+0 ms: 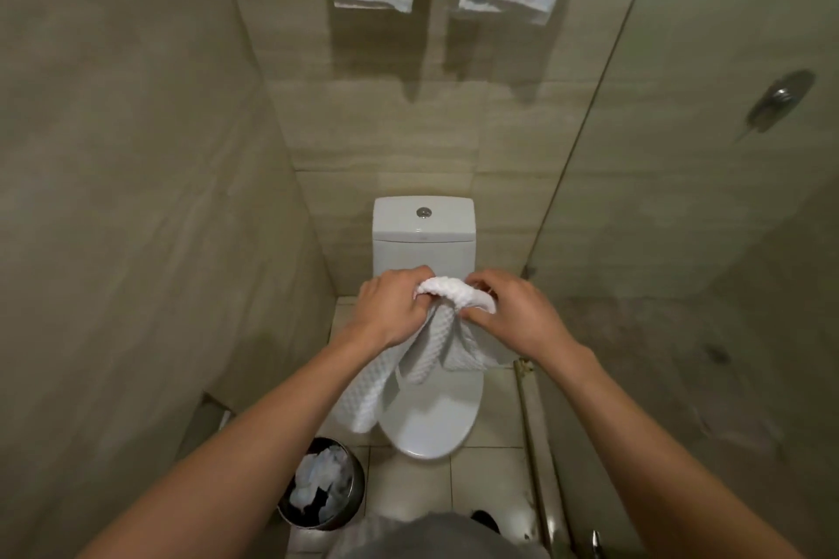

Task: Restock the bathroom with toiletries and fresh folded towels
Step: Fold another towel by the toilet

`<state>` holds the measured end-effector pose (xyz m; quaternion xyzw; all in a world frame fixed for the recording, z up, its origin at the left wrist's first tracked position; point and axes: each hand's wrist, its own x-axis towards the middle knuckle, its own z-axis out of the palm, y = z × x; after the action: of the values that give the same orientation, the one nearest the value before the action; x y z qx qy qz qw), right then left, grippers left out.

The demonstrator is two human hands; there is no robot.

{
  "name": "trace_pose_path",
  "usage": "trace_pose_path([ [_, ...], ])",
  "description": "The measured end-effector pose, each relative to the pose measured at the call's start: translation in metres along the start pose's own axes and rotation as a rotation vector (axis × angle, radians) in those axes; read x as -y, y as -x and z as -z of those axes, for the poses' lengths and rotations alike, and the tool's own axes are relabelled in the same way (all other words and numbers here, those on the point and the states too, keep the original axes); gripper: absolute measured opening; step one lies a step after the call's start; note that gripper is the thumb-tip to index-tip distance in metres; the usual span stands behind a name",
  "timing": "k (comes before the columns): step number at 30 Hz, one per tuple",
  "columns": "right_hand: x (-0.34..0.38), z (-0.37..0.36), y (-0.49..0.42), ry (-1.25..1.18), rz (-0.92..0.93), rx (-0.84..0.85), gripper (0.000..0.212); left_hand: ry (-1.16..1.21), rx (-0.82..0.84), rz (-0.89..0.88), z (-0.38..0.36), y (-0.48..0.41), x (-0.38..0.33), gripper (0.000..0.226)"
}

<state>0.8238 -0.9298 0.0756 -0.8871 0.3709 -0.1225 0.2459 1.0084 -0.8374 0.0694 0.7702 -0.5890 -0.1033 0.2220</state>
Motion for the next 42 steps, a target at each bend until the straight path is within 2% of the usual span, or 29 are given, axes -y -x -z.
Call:
trace_pose_path([
  [3, 0.02, -0.009, -0.004, -0.018, -0.051, -0.008, 0.052, 0.012, -0.01, -0.019, 0.011, 0.002, 0.006, 0.017],
  [8, 0.036, -0.009, -0.007, 0.173, -0.005, -0.15, 0.02, -0.027, -0.041, -0.07, 0.02, 0.007, 0.013, 0.014],
  [14, 0.047, -0.004, -0.002, 0.303, 0.008, -0.228, 0.017, -0.139, 0.011, 0.01, 0.015, 0.016, 0.035, 0.019],
  [19, 0.054, -0.002, 0.005, 0.445, -0.057, -0.193, 0.022, -0.161, 0.068, 0.077, 0.006, 0.012, 0.035, 0.025],
  [24, 0.057, -0.012, 0.015, 0.562, -0.24, -0.1, 0.028, 0.068, 0.117, 0.239, 0.004, -0.001, 0.02, 0.031],
  [29, 0.056, -0.037, 0.022, 0.393, -0.402, -0.047, 0.032, 0.221, 0.159, 0.344, -0.002, 0.002, 0.007, 0.032],
  [32, 0.053, -0.042, 0.021, 0.28, -0.434, -0.059, 0.033, 0.29, 0.228, 0.4, -0.003, 0.008, 0.008, 0.04],
  [35, 0.052, -0.04, 0.021, 0.251, -0.452, -0.032, 0.044, 0.396, 0.312, 0.451, -0.006, 0.012, 0.009, 0.042],
  [38, 0.054, -0.039, 0.023, 0.193, -0.492, 0.038, 0.053, 0.447, 0.304, 0.478, -0.009, 0.013, 0.007, 0.041],
  [42, 0.054, -0.043, 0.022, 0.149, -0.542, -0.012, 0.056, 0.543, 0.283, 0.509, -0.012, 0.009, 0.005, 0.046],
])
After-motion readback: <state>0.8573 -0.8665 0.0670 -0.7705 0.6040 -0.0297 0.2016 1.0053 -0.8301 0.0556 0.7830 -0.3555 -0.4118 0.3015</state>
